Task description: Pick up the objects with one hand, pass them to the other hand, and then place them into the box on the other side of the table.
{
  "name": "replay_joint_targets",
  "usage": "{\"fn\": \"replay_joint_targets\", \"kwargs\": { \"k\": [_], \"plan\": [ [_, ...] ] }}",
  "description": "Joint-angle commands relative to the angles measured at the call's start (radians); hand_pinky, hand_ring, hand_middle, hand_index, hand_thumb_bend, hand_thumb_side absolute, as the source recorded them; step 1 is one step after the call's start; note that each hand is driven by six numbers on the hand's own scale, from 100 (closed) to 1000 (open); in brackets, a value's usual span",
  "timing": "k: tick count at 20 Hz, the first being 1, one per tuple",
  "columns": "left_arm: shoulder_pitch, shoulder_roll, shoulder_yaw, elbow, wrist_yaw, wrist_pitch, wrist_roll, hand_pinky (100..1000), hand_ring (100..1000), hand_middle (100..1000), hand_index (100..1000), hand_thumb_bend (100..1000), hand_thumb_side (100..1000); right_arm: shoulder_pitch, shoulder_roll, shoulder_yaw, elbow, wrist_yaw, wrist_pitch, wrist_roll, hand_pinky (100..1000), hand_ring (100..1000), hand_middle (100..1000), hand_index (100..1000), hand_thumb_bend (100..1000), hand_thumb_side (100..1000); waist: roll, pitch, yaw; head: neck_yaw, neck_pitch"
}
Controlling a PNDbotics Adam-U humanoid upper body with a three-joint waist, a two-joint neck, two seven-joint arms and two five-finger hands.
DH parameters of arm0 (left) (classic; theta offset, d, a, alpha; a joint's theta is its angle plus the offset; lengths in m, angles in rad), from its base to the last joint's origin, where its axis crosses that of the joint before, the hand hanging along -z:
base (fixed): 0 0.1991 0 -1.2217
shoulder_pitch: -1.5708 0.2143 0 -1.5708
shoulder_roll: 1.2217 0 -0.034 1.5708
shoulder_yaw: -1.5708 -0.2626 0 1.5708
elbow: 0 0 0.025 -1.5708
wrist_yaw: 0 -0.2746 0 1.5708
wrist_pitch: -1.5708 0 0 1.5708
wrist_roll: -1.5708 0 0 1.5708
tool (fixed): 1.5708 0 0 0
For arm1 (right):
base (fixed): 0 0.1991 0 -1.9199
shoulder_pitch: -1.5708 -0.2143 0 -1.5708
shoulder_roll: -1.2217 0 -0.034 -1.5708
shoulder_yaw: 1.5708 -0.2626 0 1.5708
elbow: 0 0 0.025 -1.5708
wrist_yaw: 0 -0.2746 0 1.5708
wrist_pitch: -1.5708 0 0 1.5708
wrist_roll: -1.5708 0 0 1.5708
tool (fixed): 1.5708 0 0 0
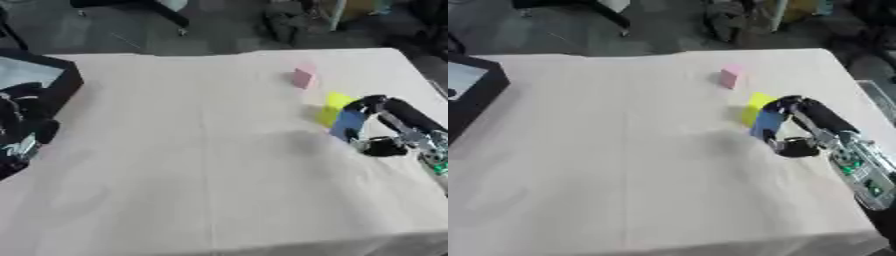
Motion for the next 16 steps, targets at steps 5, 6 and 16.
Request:
{"fn": "replay_joint_targets", "kwargs": {
  "k": [5,6,16],
  "plan": [
    [-0.044,0.058,-0.048,0.041,0.077,0.007,-0.053,726,740,747,849,575,615,-0.134,0.036,0.081,-0.194,-0.035,-0.055,0.014,765,631,564,765,100,131,0.001,-0.016,-0.001,0.005,-0.002],
    [-0.049,0.063,-0.057,0.048,0.088,0.009,-0.062,724,739,748,850,581,621,-0.157,0.049,0.096,-0.210,-0.041,-0.063,0.016,763,630,564,766,100,128,0.001,-0.017,0.000,0.005,-0.002],
    [-0.132,0.103,-0.187,0.099,0.174,0.046,-0.173,709,726,739,850,595,639,-0.364,0.196,0.242,-0.305,-0.070,-0.157,0.070,756,633,566,771,127,107,0.003,-0.016,0.007,0.023,-0.002]
  ]
}}
